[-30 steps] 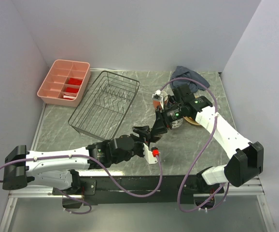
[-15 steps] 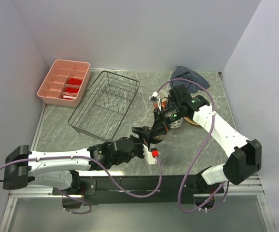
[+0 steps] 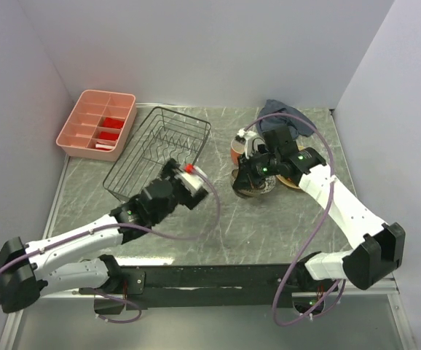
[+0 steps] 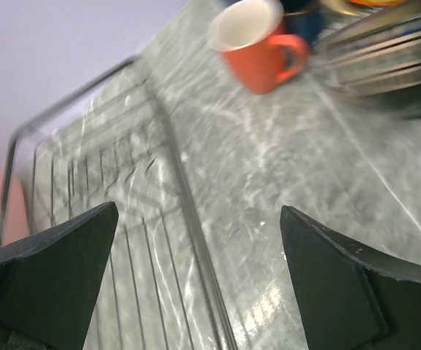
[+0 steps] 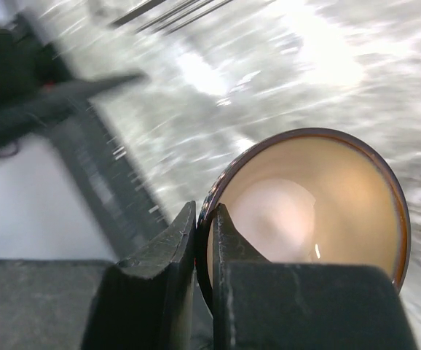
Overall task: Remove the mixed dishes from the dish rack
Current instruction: Place the bowl at the center of the board.
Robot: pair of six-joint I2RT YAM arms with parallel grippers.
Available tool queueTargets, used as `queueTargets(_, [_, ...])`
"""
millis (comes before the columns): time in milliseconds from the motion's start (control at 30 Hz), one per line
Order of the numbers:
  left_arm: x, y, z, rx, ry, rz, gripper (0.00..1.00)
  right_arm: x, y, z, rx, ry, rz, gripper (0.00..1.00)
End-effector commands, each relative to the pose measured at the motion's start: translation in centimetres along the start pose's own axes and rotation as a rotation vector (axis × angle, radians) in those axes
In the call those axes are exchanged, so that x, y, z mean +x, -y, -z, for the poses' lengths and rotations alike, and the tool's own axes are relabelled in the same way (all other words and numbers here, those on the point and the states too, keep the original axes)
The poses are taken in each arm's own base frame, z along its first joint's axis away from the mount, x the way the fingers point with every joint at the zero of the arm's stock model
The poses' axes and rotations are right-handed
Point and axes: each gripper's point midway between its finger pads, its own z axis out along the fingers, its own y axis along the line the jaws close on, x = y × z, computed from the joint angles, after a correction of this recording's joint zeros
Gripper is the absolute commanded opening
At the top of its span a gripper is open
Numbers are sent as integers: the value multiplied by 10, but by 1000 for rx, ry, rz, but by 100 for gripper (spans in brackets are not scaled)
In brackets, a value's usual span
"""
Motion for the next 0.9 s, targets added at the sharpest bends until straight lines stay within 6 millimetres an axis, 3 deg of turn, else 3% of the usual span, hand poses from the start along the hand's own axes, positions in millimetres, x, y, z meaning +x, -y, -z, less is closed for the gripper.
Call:
queueTargets(0, [13,-30,5,-80,-21,354,99,-46,34,23,264,227,34,0])
queueTargets(33, [21,-49,6,-137,-36,426,99,-44,48,23,337,232,27,0])
queueTargets(100, [31,-61,8,-175,-54,533,99,-49,61,24,405,266,-14,0])
queueTargets(133, [41,-80,12,-231,-63,581,99,-47,68,22,433,265,-23,0])
queueTargets(200, [53,-90,15,-257,-81,698,99,-47,88,21,532,278,-44,0])
queueTargets(233, [61,-113,21,-322,-73,749,99,-46,100,21,588,274,-58,0])
queueTargets(333, [79,-133,34,-420,-87,834,99,-46,116,14,651,271,-80,0])
queueTargets(467, [84,-146,45,-478,-70,895,99,-46,136,8,734,293,-116,0])
queueTargets(867, [97,-145,66,-523,-79,840,100,-25,169,-37,794,246,-212,0])
